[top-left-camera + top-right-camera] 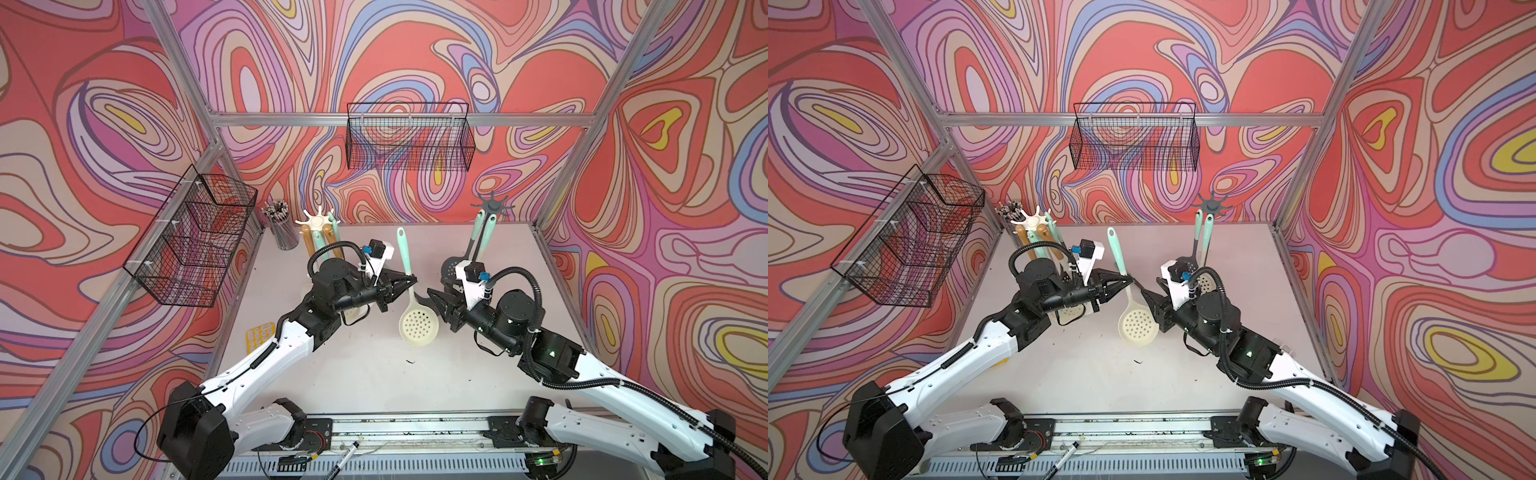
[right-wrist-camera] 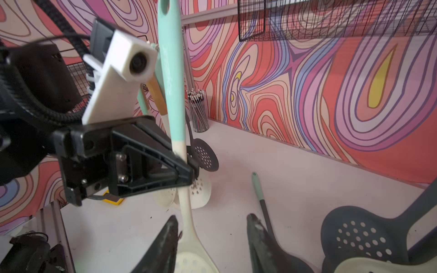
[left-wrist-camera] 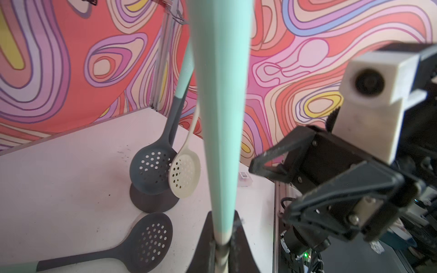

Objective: Hang the skimmer on the kitchen utensil rack
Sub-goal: Pick up the skimmer from the center of the board.

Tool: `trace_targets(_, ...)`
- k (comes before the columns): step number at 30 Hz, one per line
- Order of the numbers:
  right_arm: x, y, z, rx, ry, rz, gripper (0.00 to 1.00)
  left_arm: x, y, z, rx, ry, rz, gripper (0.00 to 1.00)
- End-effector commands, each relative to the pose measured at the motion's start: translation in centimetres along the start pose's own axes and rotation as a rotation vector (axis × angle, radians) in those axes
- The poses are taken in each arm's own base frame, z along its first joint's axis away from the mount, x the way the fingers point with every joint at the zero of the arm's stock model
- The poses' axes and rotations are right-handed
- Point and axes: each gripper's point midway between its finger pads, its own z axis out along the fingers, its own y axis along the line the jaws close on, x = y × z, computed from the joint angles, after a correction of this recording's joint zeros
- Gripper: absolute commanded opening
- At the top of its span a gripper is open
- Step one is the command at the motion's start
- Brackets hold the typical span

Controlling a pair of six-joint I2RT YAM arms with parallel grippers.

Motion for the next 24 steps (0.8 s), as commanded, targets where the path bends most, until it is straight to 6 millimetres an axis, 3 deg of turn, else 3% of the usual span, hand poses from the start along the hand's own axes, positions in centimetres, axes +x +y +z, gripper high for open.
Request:
trace_targets(1, 0.5, -0.1, 0.9, 0.012, -0.033, 0.005, 0.47, -3.1, 1.4, 0.5, -0.090, -0.102, -0.047, 0.00)
trace_targets(8, 1.4, 0.1, 3.1, 0.009, -0.038, 0.000, 0.47, -3.0, 2.7, 1.6, -0.168, -0.093, -0.051, 0.01)
trace_targets(18, 1.3, -0.5, 6.0, 0.080, -0.023, -0.059, 0.46, -2.0, 2.1, 2.6, -0.177, -0.058, -0.036, 0.03)
trace_targets(24, 1.6, -1.4, 7.4, 0.143, -0.009, -0.080, 0.38, -1.8, 1.8, 2.4, -0.178, -0.048, -0.035, 0.04)
